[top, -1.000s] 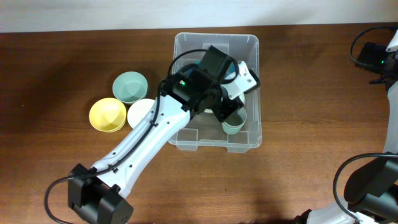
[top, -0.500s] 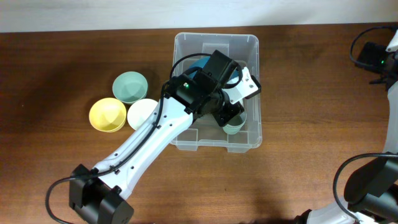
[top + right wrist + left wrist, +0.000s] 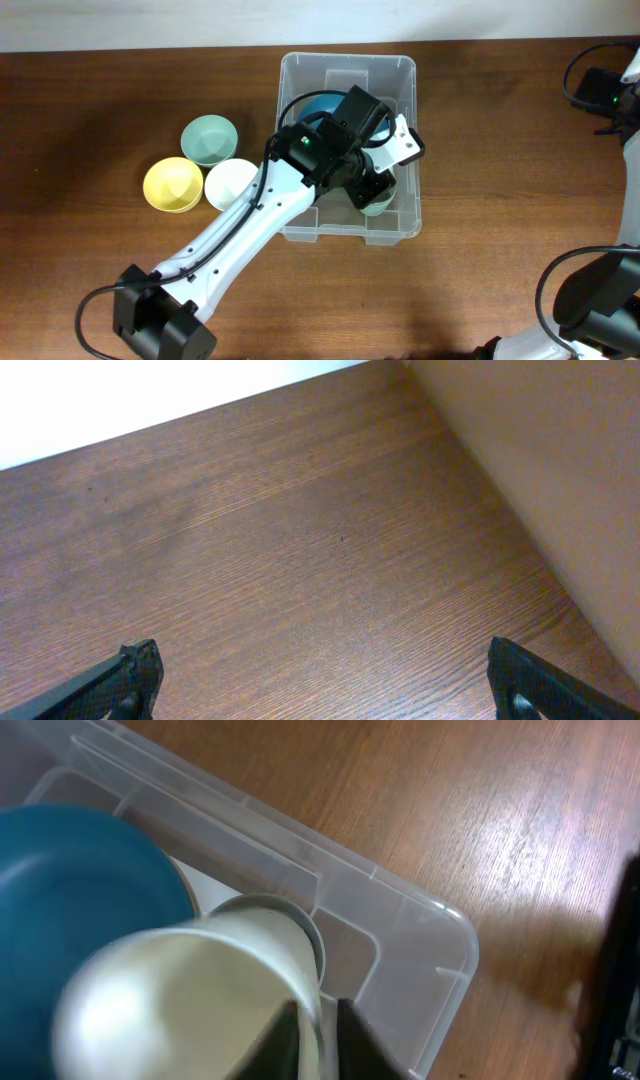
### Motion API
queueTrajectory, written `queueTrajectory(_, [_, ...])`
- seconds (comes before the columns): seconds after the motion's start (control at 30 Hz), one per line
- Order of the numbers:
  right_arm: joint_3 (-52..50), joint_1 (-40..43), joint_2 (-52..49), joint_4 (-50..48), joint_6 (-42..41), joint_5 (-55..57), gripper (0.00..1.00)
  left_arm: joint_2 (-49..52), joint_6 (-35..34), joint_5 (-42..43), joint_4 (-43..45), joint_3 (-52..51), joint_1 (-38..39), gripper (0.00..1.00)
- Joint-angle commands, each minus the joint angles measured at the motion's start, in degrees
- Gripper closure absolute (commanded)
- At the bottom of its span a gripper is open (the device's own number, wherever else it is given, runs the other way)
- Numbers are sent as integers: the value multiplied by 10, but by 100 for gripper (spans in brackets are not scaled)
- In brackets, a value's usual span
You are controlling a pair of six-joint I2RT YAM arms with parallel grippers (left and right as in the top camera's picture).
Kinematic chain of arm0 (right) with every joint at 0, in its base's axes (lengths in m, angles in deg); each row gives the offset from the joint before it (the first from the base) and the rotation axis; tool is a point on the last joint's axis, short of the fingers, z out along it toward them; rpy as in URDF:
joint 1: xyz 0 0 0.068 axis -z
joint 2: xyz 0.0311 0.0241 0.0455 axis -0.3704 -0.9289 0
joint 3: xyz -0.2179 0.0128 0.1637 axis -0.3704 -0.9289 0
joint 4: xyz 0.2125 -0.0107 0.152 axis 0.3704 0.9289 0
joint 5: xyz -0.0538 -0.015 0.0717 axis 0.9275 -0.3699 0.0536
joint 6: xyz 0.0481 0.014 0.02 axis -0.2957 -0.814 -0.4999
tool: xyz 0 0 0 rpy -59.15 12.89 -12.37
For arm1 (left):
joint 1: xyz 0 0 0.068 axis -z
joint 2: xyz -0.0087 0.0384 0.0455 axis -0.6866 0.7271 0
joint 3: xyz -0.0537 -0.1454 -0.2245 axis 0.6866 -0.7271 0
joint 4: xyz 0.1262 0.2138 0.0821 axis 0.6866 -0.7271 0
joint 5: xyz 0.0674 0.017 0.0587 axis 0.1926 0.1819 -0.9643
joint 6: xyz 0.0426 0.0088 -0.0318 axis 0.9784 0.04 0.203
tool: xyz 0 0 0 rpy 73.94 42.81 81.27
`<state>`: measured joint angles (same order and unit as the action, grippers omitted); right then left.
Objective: Pack container
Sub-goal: 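Carry the white cup into the container onto the grey cup, then return the left gripper to the yellow bowl and grasp its rim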
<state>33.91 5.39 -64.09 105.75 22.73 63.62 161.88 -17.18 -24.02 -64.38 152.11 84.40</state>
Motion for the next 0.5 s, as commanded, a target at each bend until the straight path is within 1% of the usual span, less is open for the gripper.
queueTrajectory(0.0, [3,3,-2,-1,-6,7,1,5,10,-4,-1,5,1,58])
queueTrajectory(0.07, [3,3,-2,-1,-6,7,1,5,10,-7,0,5,1,50])
queueTrajectory(0.1, [3,3,-2,-1,-6,7,1,5,10,-15,2,5,1,48])
queueTrajectory(0.17, [3,3,-2,-1,-6,7,1,5,10,-48,6,5,1,48])
queueTrajectory(0.27, [3,3,-2,-1,-6,7,1,5,-8,-175,10,18,-10,48])
queueTrajectory(0.33, [3,3,-2,-1,-6,7,1,5,-28,-239,16,30,-25,48])
queueTrajectory(0.4, [3,3,-2,-1,-6,7,1,4,-45,-278,17,47,-48,48])
queueTrajectory(0.47, [3,3,-2,-1,-6,7,1,4,-62,-294,17,66,-80,47])
